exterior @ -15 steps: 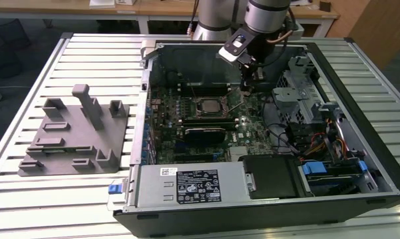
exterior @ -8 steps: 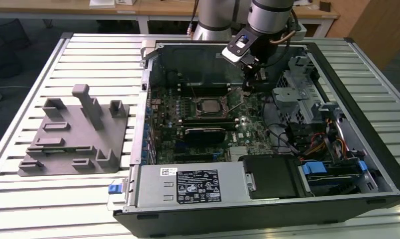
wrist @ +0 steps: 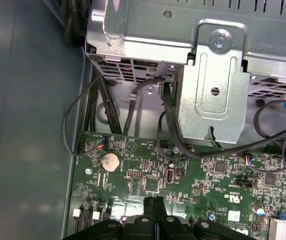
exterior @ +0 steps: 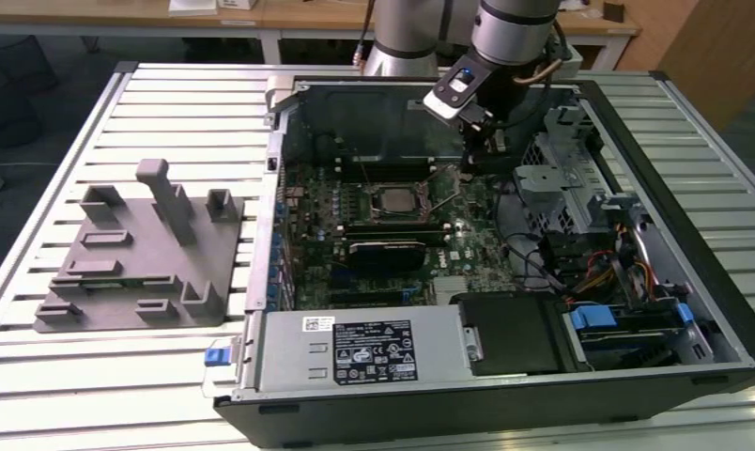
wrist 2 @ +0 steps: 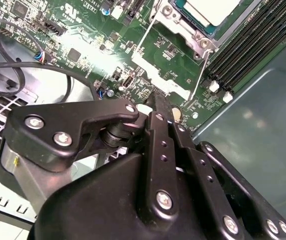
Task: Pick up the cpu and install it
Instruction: 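Close the cpu cover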
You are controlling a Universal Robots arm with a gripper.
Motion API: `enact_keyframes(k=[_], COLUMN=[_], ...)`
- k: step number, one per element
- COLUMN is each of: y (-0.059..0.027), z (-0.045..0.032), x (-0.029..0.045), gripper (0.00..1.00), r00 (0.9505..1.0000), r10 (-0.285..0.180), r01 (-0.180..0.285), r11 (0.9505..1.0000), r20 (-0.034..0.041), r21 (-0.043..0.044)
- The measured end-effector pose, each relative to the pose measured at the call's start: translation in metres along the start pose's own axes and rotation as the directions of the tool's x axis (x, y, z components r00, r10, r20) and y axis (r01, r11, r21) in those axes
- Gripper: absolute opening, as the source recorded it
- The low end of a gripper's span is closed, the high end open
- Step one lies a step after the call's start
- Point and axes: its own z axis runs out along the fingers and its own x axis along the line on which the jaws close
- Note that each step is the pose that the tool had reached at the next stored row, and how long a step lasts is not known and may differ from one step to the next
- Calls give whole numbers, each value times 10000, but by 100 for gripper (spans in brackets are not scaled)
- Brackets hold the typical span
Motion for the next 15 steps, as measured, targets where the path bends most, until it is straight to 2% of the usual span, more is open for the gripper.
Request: enact_keyframes(k=[10, 15], y=[5, -64], z=[95, 100], x=[-1, 7], gripper=[11, 11], r00=[10000, 10000], r10=[0, -1], r01=[0, 1], r11=[10000, 10000], r20=[2, -2], r21=[4, 3])
